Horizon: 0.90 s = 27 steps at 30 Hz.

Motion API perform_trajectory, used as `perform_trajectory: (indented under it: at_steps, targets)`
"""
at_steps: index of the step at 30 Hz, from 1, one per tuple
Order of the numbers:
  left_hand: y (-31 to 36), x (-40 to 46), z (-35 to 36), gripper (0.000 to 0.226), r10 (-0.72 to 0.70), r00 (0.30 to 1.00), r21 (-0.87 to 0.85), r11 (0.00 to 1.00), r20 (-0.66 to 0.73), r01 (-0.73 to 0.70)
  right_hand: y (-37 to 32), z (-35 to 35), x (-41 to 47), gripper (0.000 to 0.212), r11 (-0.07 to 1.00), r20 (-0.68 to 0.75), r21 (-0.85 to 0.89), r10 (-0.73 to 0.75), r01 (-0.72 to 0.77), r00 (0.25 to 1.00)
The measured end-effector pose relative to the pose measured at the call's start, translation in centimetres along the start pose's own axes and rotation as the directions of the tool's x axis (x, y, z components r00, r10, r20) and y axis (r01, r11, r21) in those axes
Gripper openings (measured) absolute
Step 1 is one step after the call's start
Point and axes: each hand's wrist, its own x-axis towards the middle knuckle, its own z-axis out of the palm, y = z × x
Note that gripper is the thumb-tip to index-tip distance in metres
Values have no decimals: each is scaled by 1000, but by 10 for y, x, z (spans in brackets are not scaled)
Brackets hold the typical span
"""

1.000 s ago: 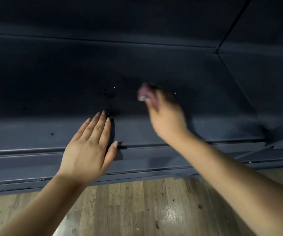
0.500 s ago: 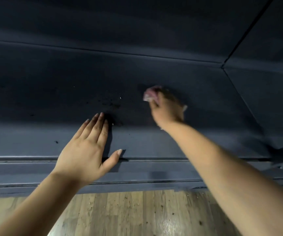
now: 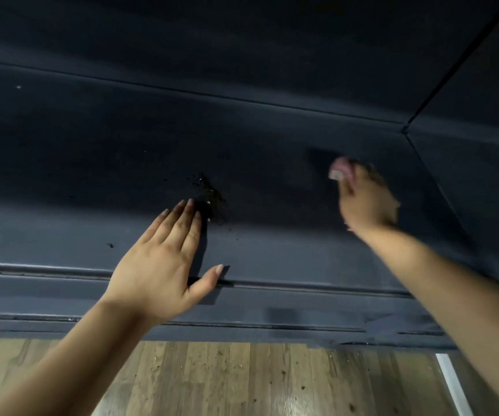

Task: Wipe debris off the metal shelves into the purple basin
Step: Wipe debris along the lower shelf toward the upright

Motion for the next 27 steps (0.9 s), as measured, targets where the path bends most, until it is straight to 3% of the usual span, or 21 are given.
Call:
perform_trajectory:
  at_steps: [2, 4, 8, 12, 16, 18, 22, 25, 27]
  targets:
    - [0, 0, 0, 86, 1, 1000, -8, 1000, -4, -1, 18, 4, 11, 39, 995, 65, 10, 97, -98, 993]
    - [-1, 0, 0, 86, 5, 1000, -3, 1000, -2, -5, 11, 11, 19, 39, 995, 85, 2, 103, -104, 991]
    - [-1, -1, 0, 84, 2, 1000, 7, 1000, -2, -2, -55, 34, 23, 33, 996, 112, 31, -90, 87, 990]
    - [-1, -1, 0, 83, -3, 1000, -8, 1000, -7, 3, -131, 57, -8, 29, 909, 81, 180, -395, 376, 915]
    - [0, -1, -1, 85, -9, 1000, -7, 1000, -3, 9, -145, 58, -31, 34, 863, 180, 286, -476, 417, 861]
    - [0, -1, -2, 85, -10, 1000, -4, 1000, -3, 10, -123, 50, -25, 35, 881, 145, 325, -407, 345, 902]
    - [0, -2, 0, 82, -5, 1000, -5, 1000, -13, 5, -41, 29, 14, 29, 991, -58, 118, -55, 61, 997]
    - [0, -2, 1, 82, 1, 1000, -15, 1000, -26, -2, 7, 22, 43, 39, 983, 10, 19, 181, -181, 983]
    - [0, -2, 2, 82, 2, 999, -18, 1000, -33, -3, 16, 25, 58, 44, 978, 52, -9, 207, -207, 977]
